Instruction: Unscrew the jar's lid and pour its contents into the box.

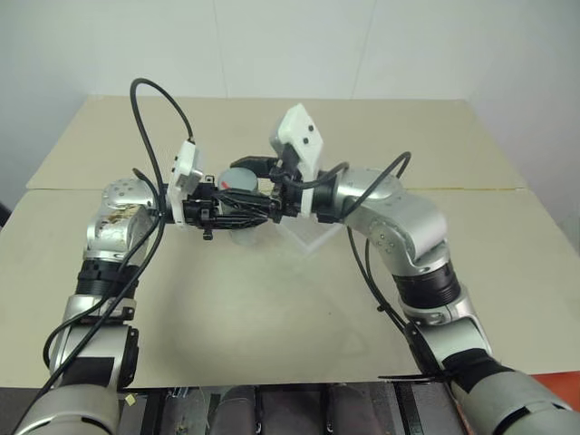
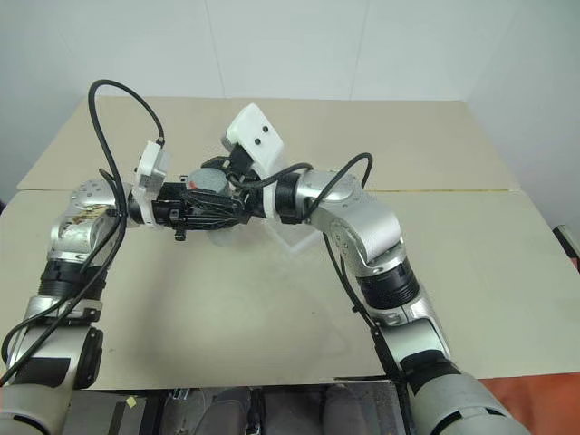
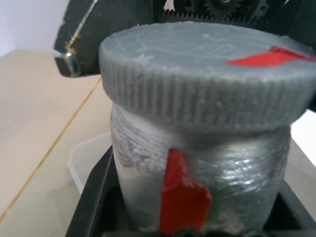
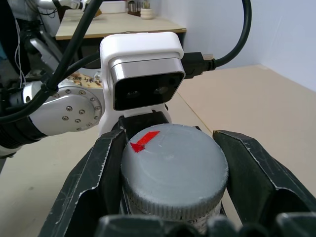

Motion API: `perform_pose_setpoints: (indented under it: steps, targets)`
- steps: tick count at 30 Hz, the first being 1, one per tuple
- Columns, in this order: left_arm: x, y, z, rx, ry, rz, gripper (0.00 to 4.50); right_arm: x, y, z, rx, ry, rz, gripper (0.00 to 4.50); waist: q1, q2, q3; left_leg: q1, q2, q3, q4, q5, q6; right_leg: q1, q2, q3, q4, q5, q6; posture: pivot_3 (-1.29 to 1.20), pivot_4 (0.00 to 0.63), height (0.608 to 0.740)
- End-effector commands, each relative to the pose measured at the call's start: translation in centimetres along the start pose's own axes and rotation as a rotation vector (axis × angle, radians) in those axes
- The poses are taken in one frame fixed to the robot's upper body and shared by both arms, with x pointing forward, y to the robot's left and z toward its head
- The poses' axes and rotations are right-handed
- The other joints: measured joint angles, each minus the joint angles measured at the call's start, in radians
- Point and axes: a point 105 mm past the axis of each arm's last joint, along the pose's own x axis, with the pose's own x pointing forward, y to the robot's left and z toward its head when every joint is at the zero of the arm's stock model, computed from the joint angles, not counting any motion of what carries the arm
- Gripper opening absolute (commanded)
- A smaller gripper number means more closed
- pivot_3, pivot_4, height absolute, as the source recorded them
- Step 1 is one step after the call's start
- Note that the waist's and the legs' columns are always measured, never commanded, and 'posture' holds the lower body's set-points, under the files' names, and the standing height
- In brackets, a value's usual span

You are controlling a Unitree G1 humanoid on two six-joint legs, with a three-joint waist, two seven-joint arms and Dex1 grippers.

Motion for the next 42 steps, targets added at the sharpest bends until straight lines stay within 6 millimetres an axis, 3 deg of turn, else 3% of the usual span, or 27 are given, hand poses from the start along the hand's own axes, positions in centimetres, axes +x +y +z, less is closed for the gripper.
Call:
perform_pose_setpoints:
  steps: [1, 14, 29, 36, 42]
  targets:
    - [-0.2, -1.5, -2.5, -0.089, 0.044, -0.042, 1.93, -2.9, -2.3, 5.6, -0.149, -0.149, -0.109, 2.77, 0.0, 0.0, 0.0, 0.0, 0.0, 0.0, 0.0, 0.0, 0.0, 0.0, 0.0, 0.0, 0.0, 0.0, 0.0, 0.0, 0.15, 0.74]
    - [0.3, -3.8, -2.7, -0.168, 0.028, -0.187, 1.93, -5.0, -1.6, 6.2, -0.186, -0.201, 0.014, 2.77, 0.0, 0.0, 0.0, 0.0, 0.0, 0.0, 0.0, 0.0, 0.0, 0.0, 0.0, 0.0, 0.0, 0.0, 0.0, 0.0, 0.15, 0.74]
    - [0.4, -4.8, -3.3, -0.177, 0.061, -0.227, 1.93, -6.0, -0.8, 6.8, -0.3, -0.296, 0.146, 2.77, 0.003, 0.0, 0.0, 0.0, 0.0, 0.0, 0.0, 0.0, 0.0, 0.0, 0.0, 0.0, 0.0, 0.0, 0.0, 0.0, 0.15, 0.74]
    - [0.5, -3.2, -1.9, -0.103, 0.019, -0.142, 1.93, -5.6, -0.5, 4.9, -0.258, -0.256, 0.154, 2.77, 0.003, 0.0, 0.0, 0.0, 0.0, 0.0, 0.0, 0.0, 0.0, 0.0, 0.0, 0.0, 0.0, 0.0, 0.0, 0.0, 0.15, 0.74]
    - [0.2, -3.0, -1.0, -0.055, 0.006, -0.119, 1.93, -5.1, -0.5, 3.4, -0.204, -0.223, 0.143, 2.77, 0.003, 0.0, 0.0, 0.0, 0.0, 0.0, 0.0, 0.0, 0.0, 0.0, 0.0, 0.0, 0.0, 0.0, 0.0, 0.0, 0.15, 0.74]
